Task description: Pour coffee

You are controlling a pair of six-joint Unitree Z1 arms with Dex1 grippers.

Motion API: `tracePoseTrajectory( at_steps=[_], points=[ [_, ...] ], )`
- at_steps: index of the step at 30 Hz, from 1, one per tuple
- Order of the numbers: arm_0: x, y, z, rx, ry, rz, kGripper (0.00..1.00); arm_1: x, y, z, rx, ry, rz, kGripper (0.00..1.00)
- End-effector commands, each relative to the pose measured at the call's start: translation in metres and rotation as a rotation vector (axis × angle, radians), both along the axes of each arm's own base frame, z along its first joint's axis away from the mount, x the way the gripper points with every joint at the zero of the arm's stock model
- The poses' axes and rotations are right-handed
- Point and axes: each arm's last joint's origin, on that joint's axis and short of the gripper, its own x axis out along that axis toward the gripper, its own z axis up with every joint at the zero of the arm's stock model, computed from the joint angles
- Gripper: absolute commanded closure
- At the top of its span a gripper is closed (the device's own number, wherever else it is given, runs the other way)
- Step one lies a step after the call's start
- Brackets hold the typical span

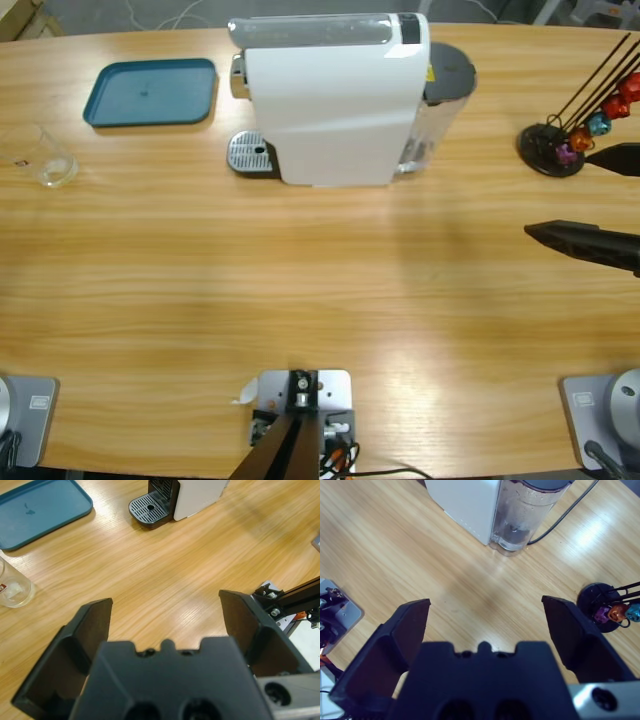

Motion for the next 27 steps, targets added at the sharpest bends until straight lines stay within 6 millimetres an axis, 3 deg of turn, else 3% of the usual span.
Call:
tracePoseTrajectory(
  at_steps=[1,7,9,13,16,19,22,24,27],
  points=[
    [0.003,-0.002,-0.006,0.018,0.017,0.004,0.073,-0.006,-0.008,-0.009,-0.030,0.000,0.004,0.000],
    [0.003,-0.002,-0.005,0.014,0.014,0.005,0.073,-0.006,-0.008,-0.008,-0.028,-0.002,0.004,0.000],
    [0.012,-0.007,0.009,0.009,0.001,0.011,0.074,-0.008,-0.012,-0.008,-0.016,-0.011,0.004,0.000],
    [0.070,-0.044,0.064,-0.057,0.088,0.086,0.073,-0.006,-0.009,-0.008,-0.026,-0.004,0.004,0.000],
    [0.127,-0.081,0.085,-0.156,0.251,0.184,0.074,-0.006,-0.009,-0.008,-0.027,-0.004,0.005,0.000],
    [0.188,-0.114,0.088,-0.301,0.420,0.318,0.075,-0.007,-0.009,-0.009,-0.026,-0.004,0.005,0.000],
    [0.233,-0.139,0.084,-0.401,0.524,0.332,0.093,-0.007,-0.009,-0.008,-0.026,-0.005,0.005,0.000],
    [0.256,-0.155,0.079,-0.415,0.579,0.286,0.092,-0.007,-0.009,-0.009,-0.025,-0.003,0.005,0.000],
    [0.274,-0.169,0.068,-0.420,0.645,0.250,0.092,-0.007,-0.010,-0.008,-0.021,-0.006,0.005,0.000]
  ],
)
